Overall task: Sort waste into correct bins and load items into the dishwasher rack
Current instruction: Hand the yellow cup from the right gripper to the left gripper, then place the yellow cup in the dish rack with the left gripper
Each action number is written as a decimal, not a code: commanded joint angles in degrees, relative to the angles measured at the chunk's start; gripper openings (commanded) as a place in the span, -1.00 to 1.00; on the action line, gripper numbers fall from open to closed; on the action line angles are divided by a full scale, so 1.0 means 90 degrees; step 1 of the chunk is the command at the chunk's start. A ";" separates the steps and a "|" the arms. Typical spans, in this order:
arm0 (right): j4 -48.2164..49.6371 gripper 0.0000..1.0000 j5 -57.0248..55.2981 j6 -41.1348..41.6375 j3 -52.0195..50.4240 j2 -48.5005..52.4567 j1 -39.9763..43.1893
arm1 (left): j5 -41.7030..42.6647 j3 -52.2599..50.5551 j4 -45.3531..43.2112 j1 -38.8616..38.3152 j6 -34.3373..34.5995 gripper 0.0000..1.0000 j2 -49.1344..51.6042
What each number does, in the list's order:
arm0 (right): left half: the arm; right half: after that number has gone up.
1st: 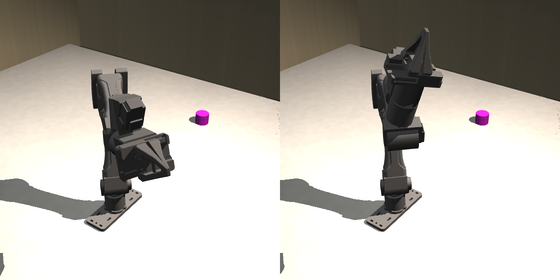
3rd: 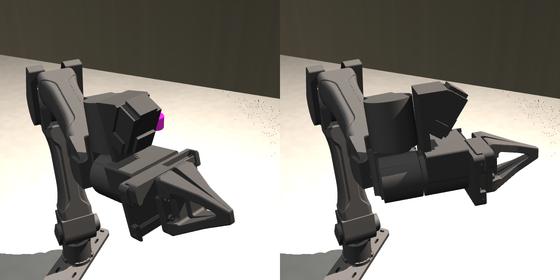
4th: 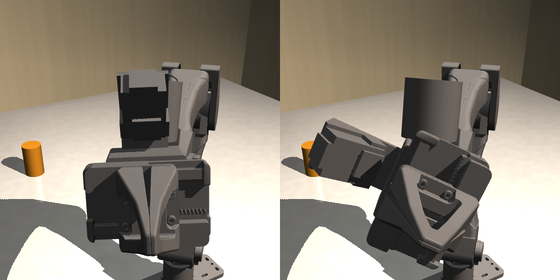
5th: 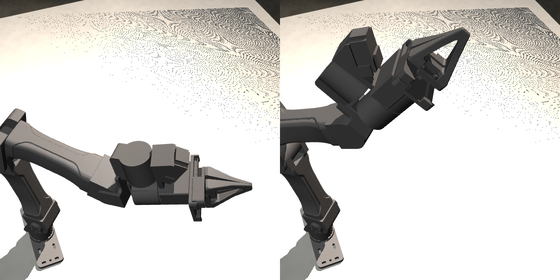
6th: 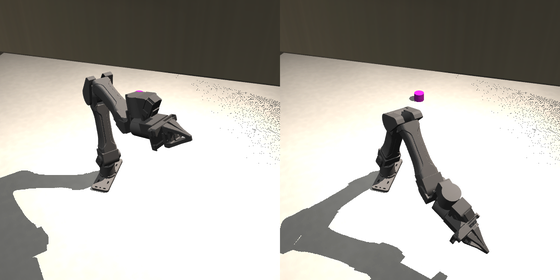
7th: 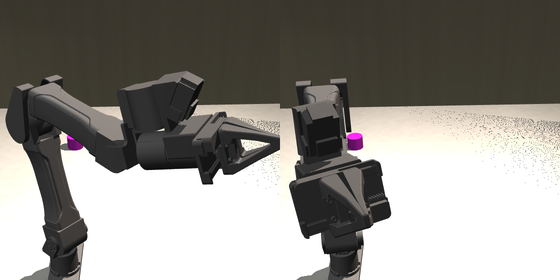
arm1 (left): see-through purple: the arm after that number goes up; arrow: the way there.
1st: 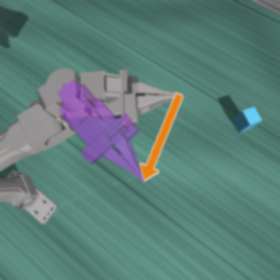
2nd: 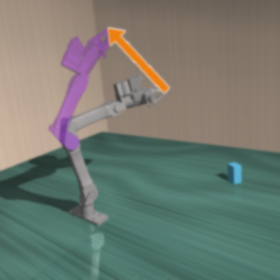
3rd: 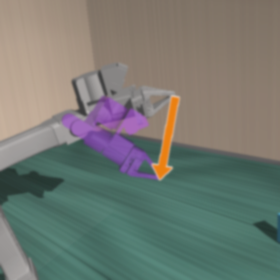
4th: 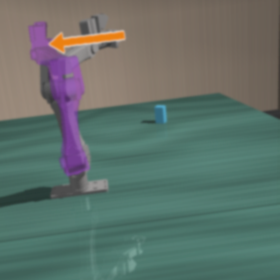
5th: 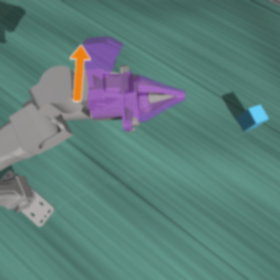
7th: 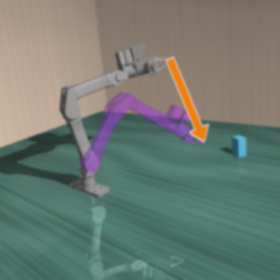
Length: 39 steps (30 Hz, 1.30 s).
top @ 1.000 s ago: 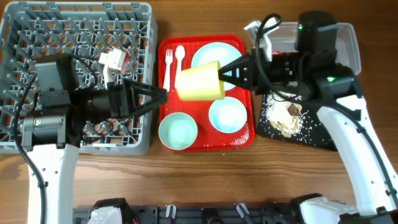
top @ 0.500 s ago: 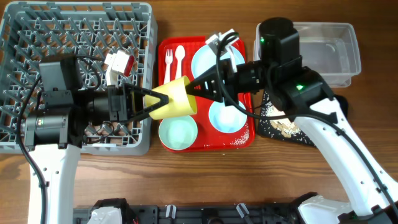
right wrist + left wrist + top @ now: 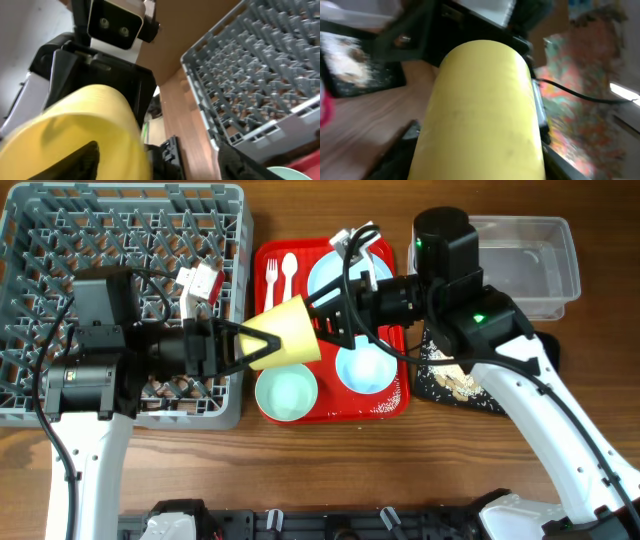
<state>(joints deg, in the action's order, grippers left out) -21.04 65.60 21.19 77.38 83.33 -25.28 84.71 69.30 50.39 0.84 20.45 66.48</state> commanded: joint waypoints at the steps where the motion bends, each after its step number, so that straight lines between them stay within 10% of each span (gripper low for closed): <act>1: -0.0398 0.56 -0.0818 -0.0090 0.0019 -0.0041 0.0362 | -0.2006 0.0022 0.0185 0.0214 0.0221 0.17 -0.0036; 10: -0.2205 0.57 -0.1700 -0.0707 0.0019 -0.0165 0.0806 | -0.8208 0.0017 0.1751 0.0311 0.0279 0.09 0.0053; 17: -0.2611 0.61 -0.2166 -0.0899 0.0019 -0.0158 0.0755 | -0.9700 0.0015 0.2492 -0.0262 0.0874 0.02 0.0780; 28: -0.2795 0.62 -0.2174 -0.0933 0.0017 -0.0160 0.0758 | -0.9942 0.0005 0.2929 -0.0695 0.1365 0.06 0.2246; 31: -0.2810 0.62 -0.2174 -0.0942 0.0017 -0.0160 0.0758 | -0.9911 0.0005 0.2878 -0.0690 0.1455 0.24 0.2443; 34: -0.2822 0.62 -0.2171 -0.0984 0.0017 -0.0160 0.0758 | -0.9668 0.0022 0.2776 -0.0668 0.1452 1.00 0.2382; 39: -0.2883 0.62 -0.2217 -0.1027 0.0017 -0.0160 0.0758 | -0.9092 0.0313 0.2946 -0.0291 0.1435 1.00 0.2004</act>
<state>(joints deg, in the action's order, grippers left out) -46.52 46.41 13.32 77.38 83.24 -18.33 -1.08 69.38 75.90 -4.36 32.73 87.92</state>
